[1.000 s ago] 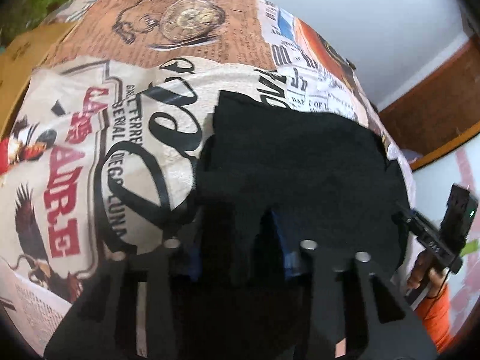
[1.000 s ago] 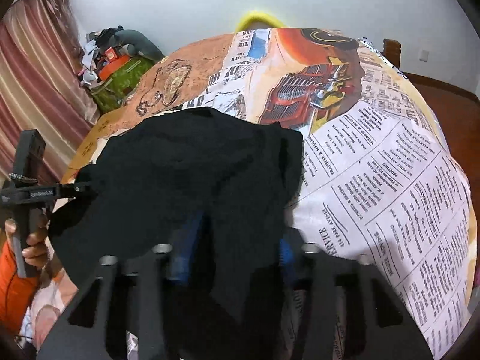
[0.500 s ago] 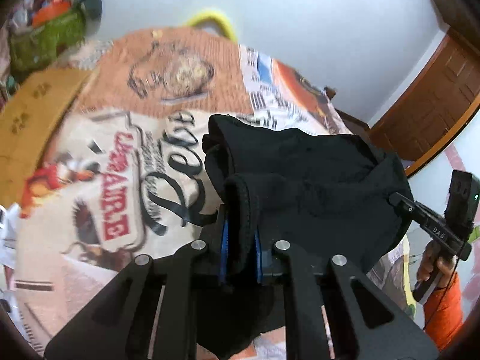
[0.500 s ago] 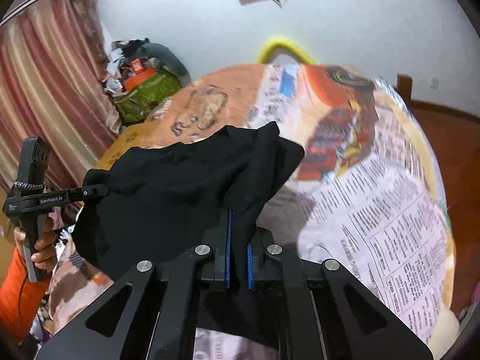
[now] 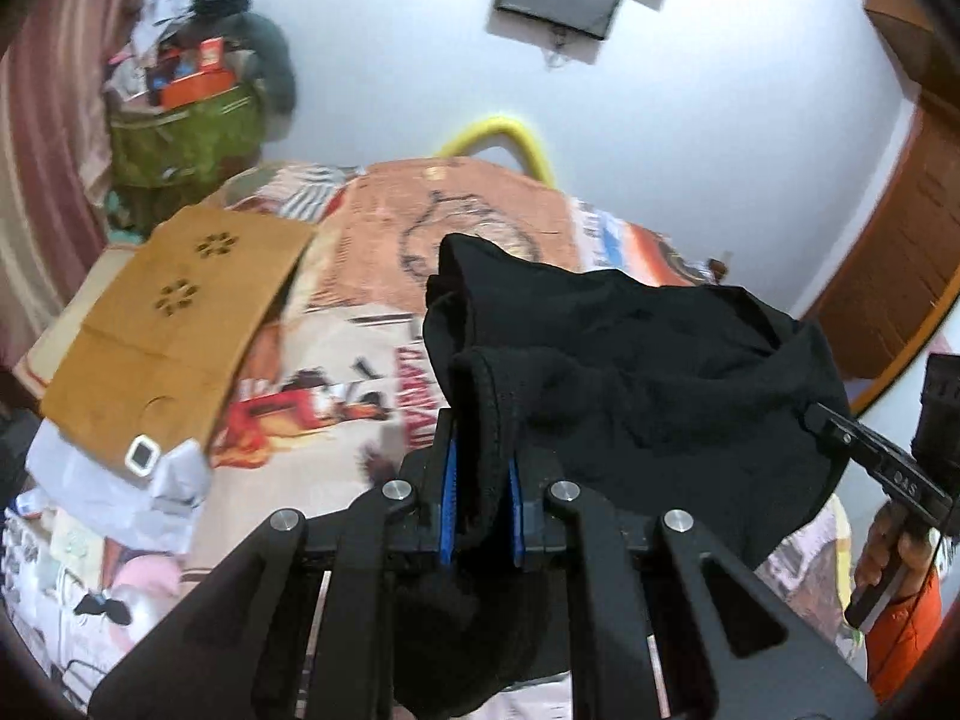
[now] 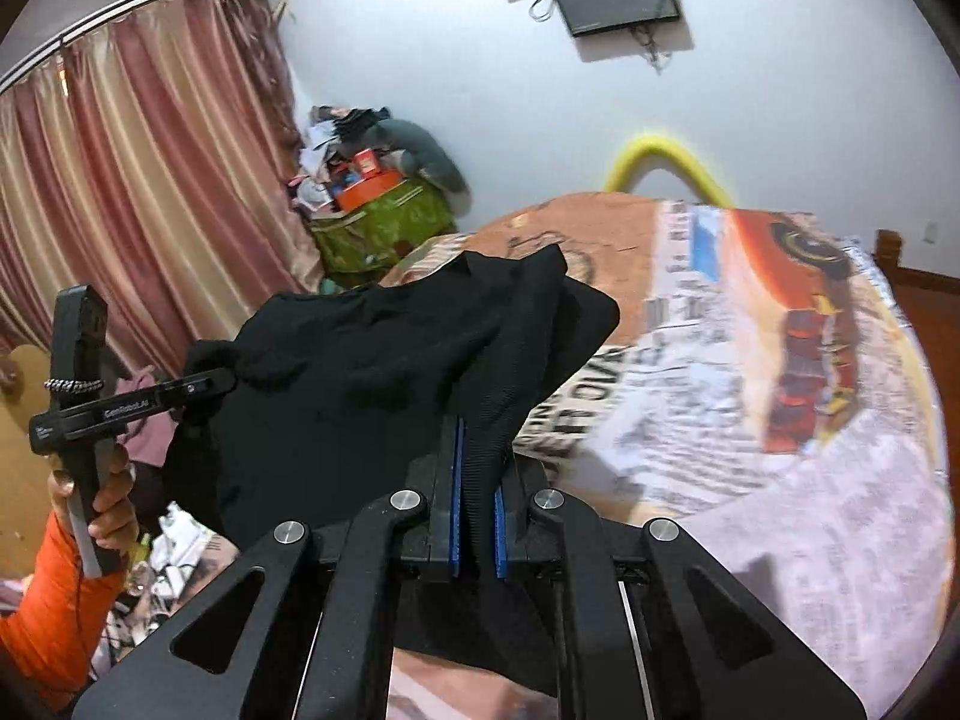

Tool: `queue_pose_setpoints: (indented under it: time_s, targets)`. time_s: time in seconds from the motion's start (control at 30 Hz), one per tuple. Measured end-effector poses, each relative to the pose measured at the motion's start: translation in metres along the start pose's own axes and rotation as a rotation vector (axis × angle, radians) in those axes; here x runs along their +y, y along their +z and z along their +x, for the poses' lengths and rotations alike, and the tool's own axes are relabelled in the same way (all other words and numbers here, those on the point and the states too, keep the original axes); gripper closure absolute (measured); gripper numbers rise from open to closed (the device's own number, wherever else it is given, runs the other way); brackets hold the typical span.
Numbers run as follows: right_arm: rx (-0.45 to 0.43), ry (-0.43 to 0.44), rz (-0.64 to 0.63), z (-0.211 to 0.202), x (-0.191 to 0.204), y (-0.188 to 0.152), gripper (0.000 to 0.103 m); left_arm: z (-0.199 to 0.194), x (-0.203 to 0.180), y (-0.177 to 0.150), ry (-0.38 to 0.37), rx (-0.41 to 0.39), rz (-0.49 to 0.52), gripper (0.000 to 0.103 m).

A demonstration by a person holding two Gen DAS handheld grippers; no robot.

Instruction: Fold small clothes

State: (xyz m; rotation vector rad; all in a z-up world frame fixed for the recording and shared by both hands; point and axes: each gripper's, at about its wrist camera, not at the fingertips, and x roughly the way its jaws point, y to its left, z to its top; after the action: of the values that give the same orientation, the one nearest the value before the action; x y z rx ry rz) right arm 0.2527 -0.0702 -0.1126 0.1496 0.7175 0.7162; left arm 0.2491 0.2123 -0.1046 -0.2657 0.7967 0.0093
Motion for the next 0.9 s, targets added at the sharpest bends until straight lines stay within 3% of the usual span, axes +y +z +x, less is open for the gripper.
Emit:
queue_pose_setpoints:
  time_s: [0.13, 0.3, 0.57, 0.73, 0.9]
  targets:
    - [0.040, 0.028, 0.007, 0.034, 0.012, -0.007, 0.096, 0.021, 0.035, -0.005, 0.034, 0.050, -0.048, 0.090]
    - [0.118, 0.024, 0.030, 0.078, 0.012, -0.019, 0.096, 0.078, 0.071, -0.018, 0.041, 0.166, -0.111, 0.090]
    - [0.246, -0.094, 0.056, 0.129, -0.025, -0.039, 0.094, 0.156, 0.089, -0.035, 0.119, 0.292, -0.108, 0.087]
    - [0.254, -0.148, 0.055, 0.125, -0.036, -0.040, 0.074, 0.158, 0.091, -0.026, 0.171, 0.264, -0.115, 0.075]
    - [0.209, -0.228, -0.055, 0.111, -0.018, -0.032, 0.073, 0.127, 0.093, -0.014, 0.167, 0.185, -0.148, 0.059]
